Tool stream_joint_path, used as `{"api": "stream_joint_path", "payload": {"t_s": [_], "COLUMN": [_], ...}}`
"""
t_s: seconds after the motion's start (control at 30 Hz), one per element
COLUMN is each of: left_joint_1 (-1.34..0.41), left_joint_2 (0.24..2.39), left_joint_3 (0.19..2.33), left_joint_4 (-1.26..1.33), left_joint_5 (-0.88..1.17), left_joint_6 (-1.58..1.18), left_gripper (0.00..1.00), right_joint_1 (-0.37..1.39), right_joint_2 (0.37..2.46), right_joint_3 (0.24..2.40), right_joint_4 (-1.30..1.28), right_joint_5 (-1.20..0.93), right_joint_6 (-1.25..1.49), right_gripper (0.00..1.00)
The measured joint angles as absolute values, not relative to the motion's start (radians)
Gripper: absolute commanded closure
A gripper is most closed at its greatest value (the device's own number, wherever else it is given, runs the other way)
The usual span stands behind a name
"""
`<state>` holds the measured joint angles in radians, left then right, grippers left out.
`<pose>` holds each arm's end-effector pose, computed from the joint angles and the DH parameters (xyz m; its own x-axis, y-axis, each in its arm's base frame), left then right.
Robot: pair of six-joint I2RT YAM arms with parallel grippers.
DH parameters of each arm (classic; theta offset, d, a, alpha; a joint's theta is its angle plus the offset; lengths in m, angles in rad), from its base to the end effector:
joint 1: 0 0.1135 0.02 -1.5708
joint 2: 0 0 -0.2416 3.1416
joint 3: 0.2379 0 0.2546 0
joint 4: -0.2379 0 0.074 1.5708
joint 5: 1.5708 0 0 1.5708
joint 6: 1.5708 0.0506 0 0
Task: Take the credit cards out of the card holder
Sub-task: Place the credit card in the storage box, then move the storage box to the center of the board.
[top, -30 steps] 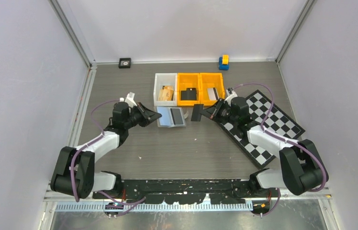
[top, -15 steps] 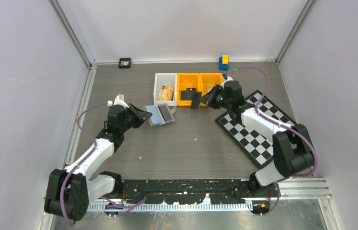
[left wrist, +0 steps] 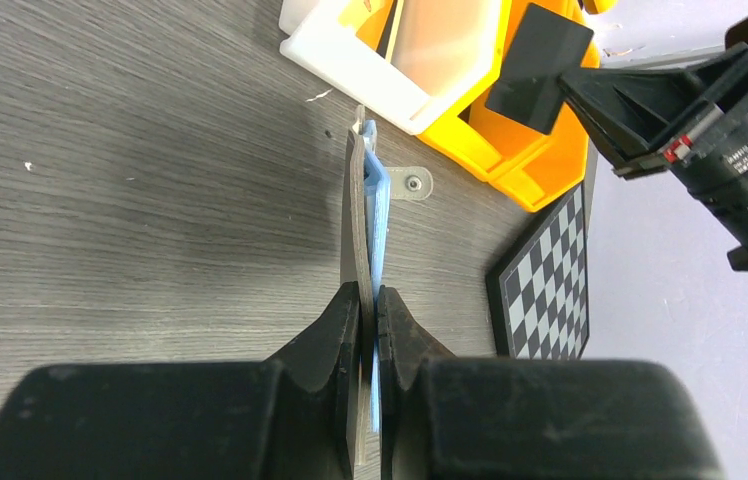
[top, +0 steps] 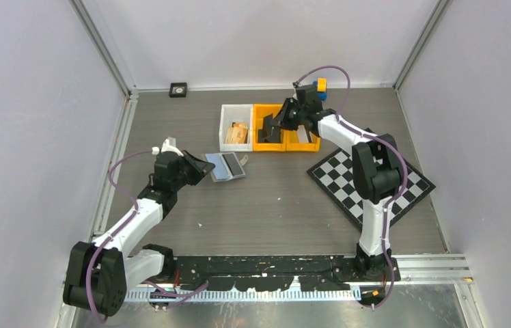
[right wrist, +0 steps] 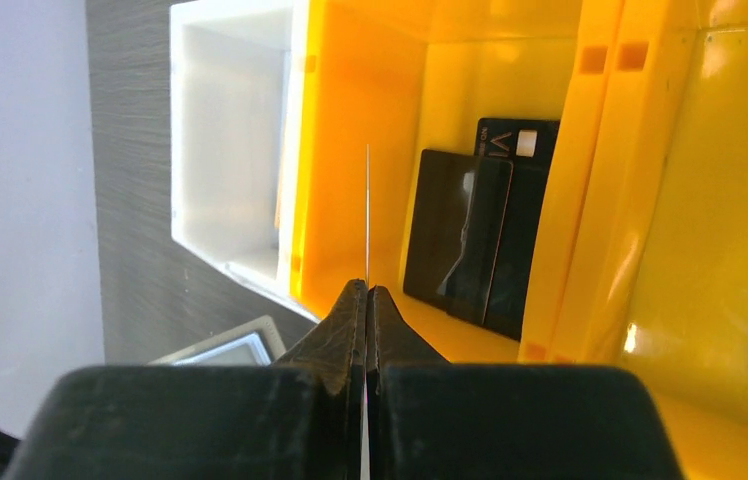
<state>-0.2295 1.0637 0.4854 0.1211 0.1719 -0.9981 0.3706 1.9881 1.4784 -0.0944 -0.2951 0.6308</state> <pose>0.2452 -0.0662 0.1850 -0.5469 -0.7226 -0.4228 -0.1588 0.5854 -0.7950 0.4271 0.1817 0.1965 -0.7635 0.3087 -0.5672 -0.1477 0.7715 0.6188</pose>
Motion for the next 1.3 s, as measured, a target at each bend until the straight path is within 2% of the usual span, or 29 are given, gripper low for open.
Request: {"api": "stream_joint_path", "payload": {"t_s": [0.13, 0.27, 0.5, 0.63, 0.77, 0.87, 1.0, 1.3], "left_joint_1": [-0.229, -0.229, -0.229, -0.229, -0.229, -0.229, -0.229, -0.229], "left_joint_2": [1.066, 1.071, 1.074, 1.079, 1.106, 1.146, 1.179, 1.180], "left_joint_3": [0.485, 0.485, 0.485, 0.485, 0.480, 0.480, 0.480, 0.480], "left_joint_4": [0.121, 0.121, 0.123, 0.130, 0.185, 0.220, 0.237, 0.256], "left_joint_5": [0.173, 0.178, 0.187, 0.203, 0.249, 0.287, 0.314, 0.329], "left_joint_6": [-0.999, -0.999, -0.999, -0.999, -0.999, -1.002, -1.006, -1.006], "left_gripper": [1.00, 1.00, 1.00, 1.00, 1.00, 1.00, 1.00, 1.00], "right_joint_1": [0.371, 0.371, 0.371, 0.373, 0.402, 0.443, 0.473, 0.456], "right_joint_2": [2.070, 2.098, 2.082, 1.994, 1.810, 1.684, 1.658, 1.960], "right_joint_3": [1.590, 1.628, 1.621, 1.544, 1.391, 1.316, 1.319, 1.528], "right_joint_4": [-0.168, -0.216, -0.271, -0.278, -0.278, -0.276, -0.273, -0.361], "right_joint_5": [-0.298, -0.289, -0.244, -0.233, -0.190, -0.124, -0.013, 0.266], "right_joint_6": [0.607, 0.592, 0.587, 0.603, 0.615, 0.601, 0.583, 0.550], "right_gripper": [0.92, 0.79, 0.69, 0.46, 0.21, 0.19, 0.17, 0.14]}}
